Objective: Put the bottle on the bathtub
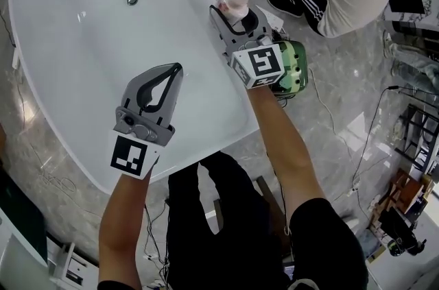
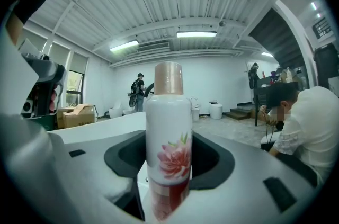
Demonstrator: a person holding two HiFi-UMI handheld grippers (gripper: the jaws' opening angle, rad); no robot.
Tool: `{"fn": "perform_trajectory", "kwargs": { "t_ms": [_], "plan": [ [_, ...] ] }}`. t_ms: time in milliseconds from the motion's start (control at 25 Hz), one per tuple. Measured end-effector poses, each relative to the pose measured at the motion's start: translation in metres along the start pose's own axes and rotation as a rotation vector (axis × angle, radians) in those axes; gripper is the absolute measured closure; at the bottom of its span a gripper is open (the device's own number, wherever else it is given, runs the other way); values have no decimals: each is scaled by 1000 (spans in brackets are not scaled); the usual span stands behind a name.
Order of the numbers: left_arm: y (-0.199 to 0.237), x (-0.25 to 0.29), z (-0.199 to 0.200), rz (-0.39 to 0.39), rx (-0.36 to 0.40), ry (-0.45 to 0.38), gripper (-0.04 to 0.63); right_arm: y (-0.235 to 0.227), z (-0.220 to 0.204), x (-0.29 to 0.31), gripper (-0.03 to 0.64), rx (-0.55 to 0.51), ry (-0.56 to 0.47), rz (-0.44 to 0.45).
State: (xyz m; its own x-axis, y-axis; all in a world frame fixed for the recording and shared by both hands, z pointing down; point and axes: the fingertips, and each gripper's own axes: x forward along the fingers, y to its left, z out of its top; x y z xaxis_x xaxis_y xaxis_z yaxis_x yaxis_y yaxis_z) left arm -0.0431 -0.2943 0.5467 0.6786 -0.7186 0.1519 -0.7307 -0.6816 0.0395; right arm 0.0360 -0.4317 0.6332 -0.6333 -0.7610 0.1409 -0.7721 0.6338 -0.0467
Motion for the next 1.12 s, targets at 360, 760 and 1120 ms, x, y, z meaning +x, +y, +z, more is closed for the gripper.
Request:
{"fn": "perform_trajectory", "kwargs": {
  "t_ms": [360, 760, 1120],
  "plan": [
    [1, -1, -9, 4, -4, -5, 588, 5, -6, -1, 387, -7, -32, -22],
    [3, -2, -4, 10, 3, -20, 588, 0, -5, -2, 382, 35, -56, -37],
    [4, -9, 3, 25, 5, -31, 588, 3, 6, -1, 273, 34, -81, -7]
  ]
}}
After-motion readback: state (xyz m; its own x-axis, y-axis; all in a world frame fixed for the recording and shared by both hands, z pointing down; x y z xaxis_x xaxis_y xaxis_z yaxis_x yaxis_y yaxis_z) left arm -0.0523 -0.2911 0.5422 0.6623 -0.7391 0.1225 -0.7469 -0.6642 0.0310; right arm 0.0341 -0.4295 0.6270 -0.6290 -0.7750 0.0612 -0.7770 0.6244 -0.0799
